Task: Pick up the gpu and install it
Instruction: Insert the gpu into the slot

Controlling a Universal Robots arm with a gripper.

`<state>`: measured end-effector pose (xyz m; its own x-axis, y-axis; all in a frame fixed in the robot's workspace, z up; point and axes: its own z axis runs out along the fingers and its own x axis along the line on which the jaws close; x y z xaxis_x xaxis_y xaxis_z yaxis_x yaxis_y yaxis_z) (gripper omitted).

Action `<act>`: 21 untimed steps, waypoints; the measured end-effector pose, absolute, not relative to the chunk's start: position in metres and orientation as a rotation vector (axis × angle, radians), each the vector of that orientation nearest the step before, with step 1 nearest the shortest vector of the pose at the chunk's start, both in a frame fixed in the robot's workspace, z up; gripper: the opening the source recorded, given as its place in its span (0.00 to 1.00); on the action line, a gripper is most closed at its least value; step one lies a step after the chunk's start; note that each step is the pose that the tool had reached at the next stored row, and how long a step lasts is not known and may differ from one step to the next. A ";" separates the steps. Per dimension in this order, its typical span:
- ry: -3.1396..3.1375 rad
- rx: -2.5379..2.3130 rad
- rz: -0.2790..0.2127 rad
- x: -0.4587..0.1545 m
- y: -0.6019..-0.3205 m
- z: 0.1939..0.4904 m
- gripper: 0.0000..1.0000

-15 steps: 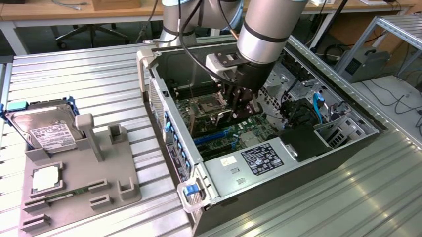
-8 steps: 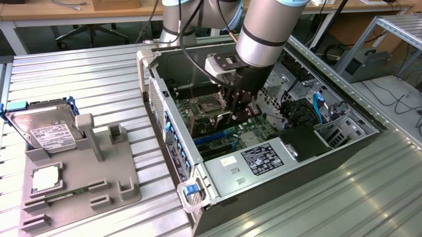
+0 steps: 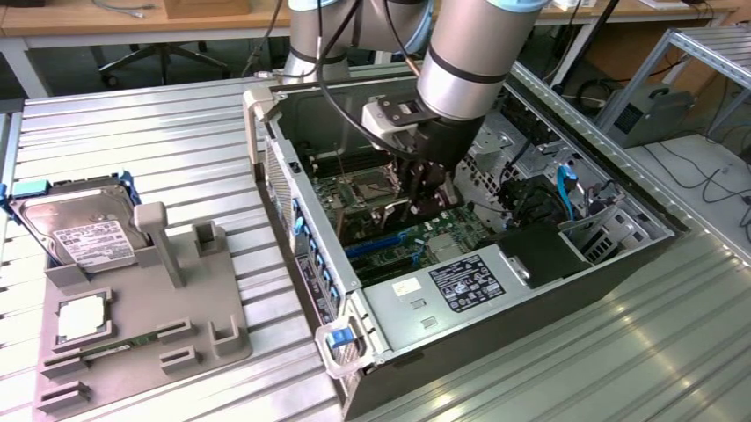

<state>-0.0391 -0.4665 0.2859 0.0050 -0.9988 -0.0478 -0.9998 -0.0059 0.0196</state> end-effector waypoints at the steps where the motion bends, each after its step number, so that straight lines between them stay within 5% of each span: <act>1: 2.201 -2.213 0.075 -0.039 -0.466 0.285 0.27; 21: 2.201 -2.213 0.074 -0.045 -0.466 0.272 0.27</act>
